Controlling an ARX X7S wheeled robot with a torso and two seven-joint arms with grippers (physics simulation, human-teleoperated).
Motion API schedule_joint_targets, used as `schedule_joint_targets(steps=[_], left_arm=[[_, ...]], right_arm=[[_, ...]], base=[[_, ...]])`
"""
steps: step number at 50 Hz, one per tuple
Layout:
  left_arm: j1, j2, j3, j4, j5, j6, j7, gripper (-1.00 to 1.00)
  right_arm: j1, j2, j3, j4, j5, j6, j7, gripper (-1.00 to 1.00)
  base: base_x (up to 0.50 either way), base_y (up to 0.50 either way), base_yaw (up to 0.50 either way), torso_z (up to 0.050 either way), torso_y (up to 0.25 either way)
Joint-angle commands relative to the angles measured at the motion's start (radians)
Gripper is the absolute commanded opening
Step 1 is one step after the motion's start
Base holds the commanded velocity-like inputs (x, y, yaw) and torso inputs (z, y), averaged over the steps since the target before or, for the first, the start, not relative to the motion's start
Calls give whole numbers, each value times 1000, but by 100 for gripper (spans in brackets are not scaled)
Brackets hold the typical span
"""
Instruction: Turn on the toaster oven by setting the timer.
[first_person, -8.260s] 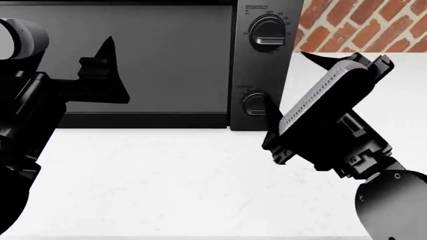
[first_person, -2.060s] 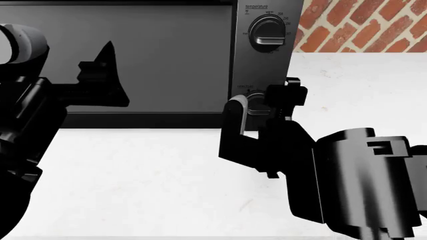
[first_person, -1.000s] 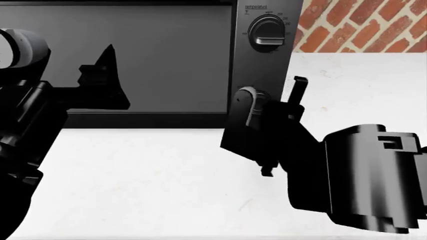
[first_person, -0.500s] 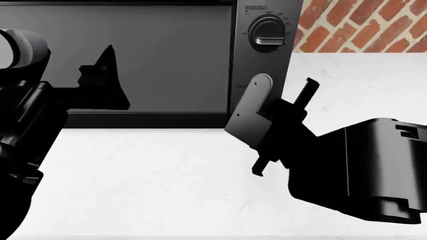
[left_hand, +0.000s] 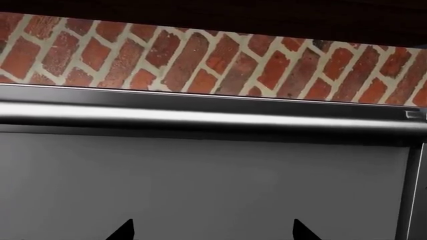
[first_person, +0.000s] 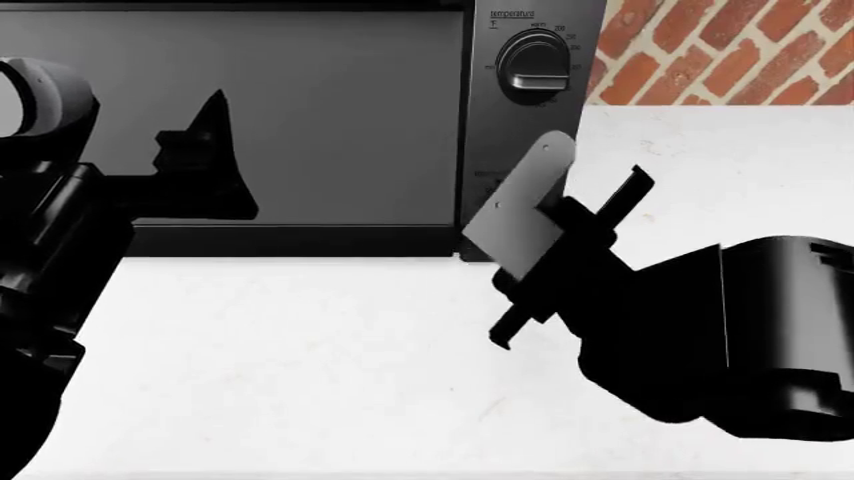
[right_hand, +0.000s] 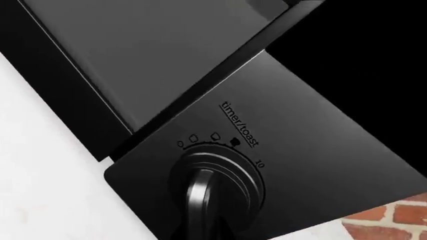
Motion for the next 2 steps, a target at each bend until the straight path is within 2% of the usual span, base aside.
schedule_joint_targets(steps=[1, 2], left_arm=[[2, -1, 7, -1, 5, 6, 3, 100], [1, -1, 7, -2, 6, 7, 4, 100]], right_arm=[[-29, 22, 47, 8, 83, -23, 86, -100], [-30, 22, 46, 9, 80, -25, 84, -100]], base=[[0, 0, 0, 0, 0], [0, 0, 0, 0, 0]])
